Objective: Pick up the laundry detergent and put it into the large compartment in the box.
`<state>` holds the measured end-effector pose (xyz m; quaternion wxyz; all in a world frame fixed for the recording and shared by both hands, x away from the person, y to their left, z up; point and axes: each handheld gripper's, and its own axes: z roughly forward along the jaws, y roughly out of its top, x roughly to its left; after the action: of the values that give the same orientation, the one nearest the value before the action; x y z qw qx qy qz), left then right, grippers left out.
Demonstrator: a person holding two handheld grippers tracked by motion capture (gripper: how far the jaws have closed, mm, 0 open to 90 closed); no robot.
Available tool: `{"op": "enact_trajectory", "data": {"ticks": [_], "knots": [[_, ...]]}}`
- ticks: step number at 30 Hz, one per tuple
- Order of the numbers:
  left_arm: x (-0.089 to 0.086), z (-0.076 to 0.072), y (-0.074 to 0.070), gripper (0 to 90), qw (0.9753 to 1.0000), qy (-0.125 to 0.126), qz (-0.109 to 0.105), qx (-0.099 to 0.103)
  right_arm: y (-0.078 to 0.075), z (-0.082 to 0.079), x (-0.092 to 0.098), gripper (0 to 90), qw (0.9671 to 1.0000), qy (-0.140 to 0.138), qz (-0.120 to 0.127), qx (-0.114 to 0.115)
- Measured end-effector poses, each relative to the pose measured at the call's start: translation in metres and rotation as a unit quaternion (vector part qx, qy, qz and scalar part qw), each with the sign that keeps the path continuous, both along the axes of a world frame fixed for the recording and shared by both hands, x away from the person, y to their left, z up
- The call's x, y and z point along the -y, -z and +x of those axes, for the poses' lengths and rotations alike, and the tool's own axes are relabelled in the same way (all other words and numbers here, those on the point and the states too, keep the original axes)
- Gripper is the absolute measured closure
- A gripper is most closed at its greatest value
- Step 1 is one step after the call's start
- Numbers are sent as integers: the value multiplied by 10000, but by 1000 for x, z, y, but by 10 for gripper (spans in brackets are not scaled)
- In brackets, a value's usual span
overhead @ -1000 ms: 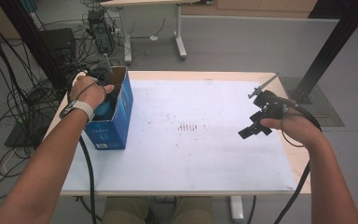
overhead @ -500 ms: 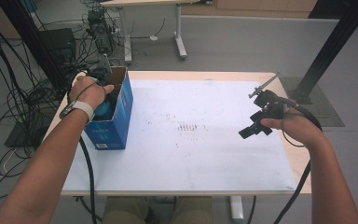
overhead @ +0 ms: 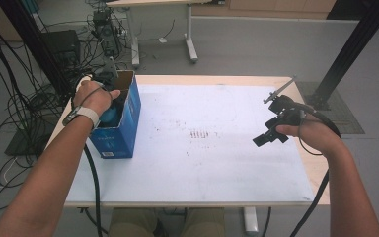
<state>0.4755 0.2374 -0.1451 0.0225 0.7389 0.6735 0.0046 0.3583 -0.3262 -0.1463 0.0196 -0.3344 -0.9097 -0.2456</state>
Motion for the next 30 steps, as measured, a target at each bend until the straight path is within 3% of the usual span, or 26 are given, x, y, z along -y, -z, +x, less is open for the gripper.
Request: {"op": "enact_trajectory", "data": {"ticks": [30], "knots": [[1, 0, 0, 374, 10000, -1, 11, 23, 0, -2, 2, 75, 10000, 27, 17, -6]]}}
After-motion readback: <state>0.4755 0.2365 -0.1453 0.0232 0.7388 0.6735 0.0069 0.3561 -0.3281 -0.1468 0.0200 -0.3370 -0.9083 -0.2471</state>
